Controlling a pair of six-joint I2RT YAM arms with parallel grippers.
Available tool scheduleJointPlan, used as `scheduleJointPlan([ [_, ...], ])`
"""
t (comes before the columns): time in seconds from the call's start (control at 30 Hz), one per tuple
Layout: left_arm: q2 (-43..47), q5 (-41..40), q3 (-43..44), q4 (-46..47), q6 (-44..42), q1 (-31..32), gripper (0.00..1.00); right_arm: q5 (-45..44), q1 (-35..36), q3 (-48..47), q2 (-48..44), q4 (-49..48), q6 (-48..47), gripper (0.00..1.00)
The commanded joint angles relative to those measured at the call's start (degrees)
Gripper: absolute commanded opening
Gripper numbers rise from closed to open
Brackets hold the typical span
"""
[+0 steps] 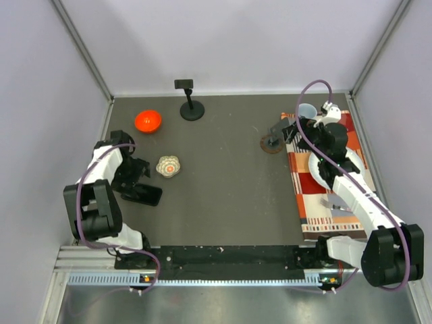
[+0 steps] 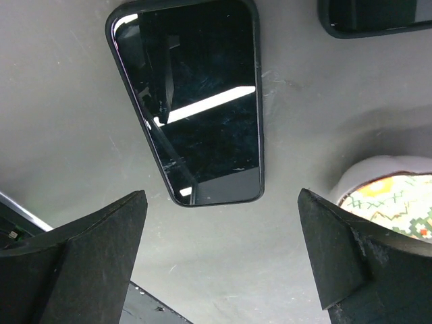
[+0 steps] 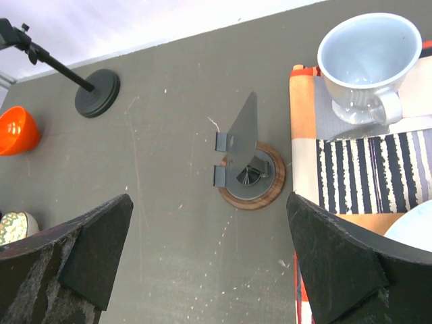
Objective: Place the phone on the phone stand
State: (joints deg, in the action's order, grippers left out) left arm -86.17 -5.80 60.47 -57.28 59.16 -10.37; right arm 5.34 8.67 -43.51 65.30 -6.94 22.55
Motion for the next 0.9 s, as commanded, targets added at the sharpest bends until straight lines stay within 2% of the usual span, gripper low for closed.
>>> scheduleJointPlan([
  [0.0,-3.3,0.71,-1.66,-0.56,4.73,-0.53,0.99,2.3,-1.55,0.79,-1.4,-3.08,-0.4,0.98],
  [0.53,-6.73,5.36,-6.68,5.33,8.96,-4.22,0.99,3.88,-3.04,1.93,-1.22,-4.31,-0.4,0.98],
  [0.73,-3.48,4.75,-9.31,7.26,11.07,-5.53,0.99,4.5,-3.48,2.2,-0.96,-4.84,-0.05,0.98],
  [0.87,-3.13,7.91,-9.49,8.32,10.11,-6.5,0.99,4.68,-3.66,2.29,-0.79,-5.1,-0.13,0.98],
])
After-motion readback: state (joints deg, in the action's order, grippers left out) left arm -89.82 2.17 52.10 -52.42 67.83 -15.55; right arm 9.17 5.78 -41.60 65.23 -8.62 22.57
